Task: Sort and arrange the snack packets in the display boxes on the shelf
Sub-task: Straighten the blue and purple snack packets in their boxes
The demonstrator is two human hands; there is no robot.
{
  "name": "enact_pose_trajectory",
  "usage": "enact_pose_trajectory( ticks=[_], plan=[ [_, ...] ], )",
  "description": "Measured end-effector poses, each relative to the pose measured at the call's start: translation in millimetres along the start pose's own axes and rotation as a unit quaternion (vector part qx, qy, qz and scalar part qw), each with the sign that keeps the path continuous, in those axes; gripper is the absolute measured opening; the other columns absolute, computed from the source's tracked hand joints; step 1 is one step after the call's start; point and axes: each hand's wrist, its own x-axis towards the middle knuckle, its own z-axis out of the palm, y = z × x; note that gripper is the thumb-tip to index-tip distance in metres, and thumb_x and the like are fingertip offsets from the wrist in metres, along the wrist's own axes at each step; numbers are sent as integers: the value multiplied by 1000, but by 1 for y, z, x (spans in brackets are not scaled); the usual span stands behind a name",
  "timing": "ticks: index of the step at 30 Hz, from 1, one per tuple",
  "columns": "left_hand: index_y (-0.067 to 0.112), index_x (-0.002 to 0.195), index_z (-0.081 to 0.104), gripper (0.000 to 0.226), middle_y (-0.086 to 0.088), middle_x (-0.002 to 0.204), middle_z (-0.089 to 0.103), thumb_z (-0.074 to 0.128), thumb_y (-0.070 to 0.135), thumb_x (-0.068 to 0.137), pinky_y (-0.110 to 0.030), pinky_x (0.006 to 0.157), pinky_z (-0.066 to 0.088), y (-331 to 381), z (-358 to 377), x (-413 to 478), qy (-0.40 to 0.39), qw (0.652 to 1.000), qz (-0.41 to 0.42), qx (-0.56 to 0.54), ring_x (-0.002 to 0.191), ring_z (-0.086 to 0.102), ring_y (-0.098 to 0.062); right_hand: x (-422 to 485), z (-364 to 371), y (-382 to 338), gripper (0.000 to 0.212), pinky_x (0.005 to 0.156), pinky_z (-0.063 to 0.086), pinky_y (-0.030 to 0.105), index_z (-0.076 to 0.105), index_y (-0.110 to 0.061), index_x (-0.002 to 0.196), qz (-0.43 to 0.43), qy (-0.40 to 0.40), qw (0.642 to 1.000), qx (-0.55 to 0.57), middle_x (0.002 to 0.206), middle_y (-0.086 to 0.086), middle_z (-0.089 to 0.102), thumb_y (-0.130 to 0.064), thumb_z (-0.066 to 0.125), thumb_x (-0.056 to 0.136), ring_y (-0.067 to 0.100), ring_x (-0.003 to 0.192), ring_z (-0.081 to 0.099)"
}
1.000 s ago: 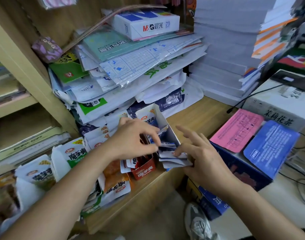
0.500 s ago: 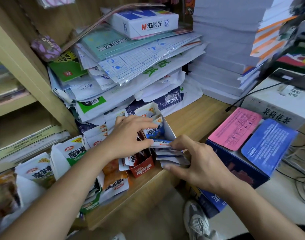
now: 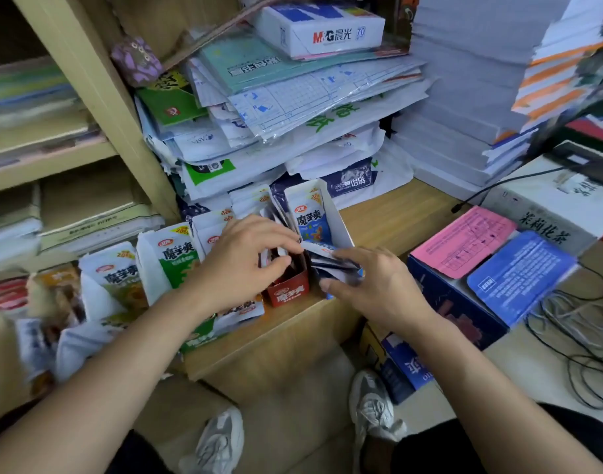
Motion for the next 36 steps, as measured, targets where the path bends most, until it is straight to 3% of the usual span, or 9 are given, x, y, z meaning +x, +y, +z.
enact_pose_trajectory(
  ticks=[5, 8, 12, 18, 24, 28, 32, 36],
  plan=[
    [25, 100, 80, 21, 17, 93, 72, 75, 10, 87, -23, 86, 46, 32, -11, -75, 45, 998, -29, -33, 90, 62, -1, -9, -13, -19, 36, 85, 48, 36, 74, -19, 110, -90, 81, 993, 1, 109, -6, 71, -42, 77, 82, 18, 101, 58],
    [26, 100, 79, 20, 18, 95, 72, 75, 10, 87, -27, 84, 51, 46, -8, -119, 72, 993, -83, -47, 93, 65, -2, -17, -12, -43, 19, 79, 54, 38, 77, -16, 100, -146, 93, 984, 30, 98, -2, 74, -29, 77, 86, 17, 92, 64],
    [28, 100, 78, 22, 23, 97, 71, 75, 12, 86, -26, 83, 53, 60, -5, -172, 116, 980, -156, -32, 93, 65, 3, -27, 3, -83, 14, 74, 57, 41, 77, -15, 98, -218, 26, 975, 43, 88, -1, 74, -22, 74, 86, 15, 81, 67],
    [37, 106, 76, 20, 24, 101, 72, 68, 27, 90, -28, 82, 56, 56, -43, -234, 120, 949, -285, 60, 97, 64, 4, -52, 39, -143, 25, 73, 59, 41, 73, -17, 112, -293, -74, 952, 39, 94, -2, 74, -22, 73, 87, 18, 77, 70],
    [38, 114, 71, 24, 23, 112, 69, 69, 32, 90, -32, 84, 58, 21, -90, -302, 95, 911, -395, 72, 91, 70, -9, -80, 82, -176, 53, 78, 58, 38, 52, -31, 142, -324, -147, 934, 26, 131, -3, 65, -31, 68, 91, 11, 83, 70],
    [34, 117, 69, 33, 15, 121, 64, 72, 24, 86, -34, 83, 54, -10, -108, -343, 155, 875, -446, 109, 89, 66, -11, -99, 110, -202, 55, 90, 54, 36, 50, -26, 144, -363, -173, 916, 13, 133, -3, 59, -30, 66, 92, 17, 105, 64],
    [22, 130, 64, 50, 1, 133, 59, 74, 22, 81, -44, 104, 46, -47, -127, -376, 206, 849, -452, 182, 120, 57, -28, -100, 147, -242, 54, 109, 45, 37, 51, -24, 142, -396, -186, 899, -26, 141, -7, 51, -30, 66, 91, 18, 129, 51],
    [27, 149, 45, 68, -4, 152, 41, 72, 35, 87, -49, 109, 40, -72, -142, -387, 178, 846, -475, 163, 138, 39, -32, -90, 184, -288, 54, 112, 41, 40, 52, -20, 142, -406, -213, 887, -54, 145, -1, 47, -28, 68, 91, 23, 134, 46]
  ],
)
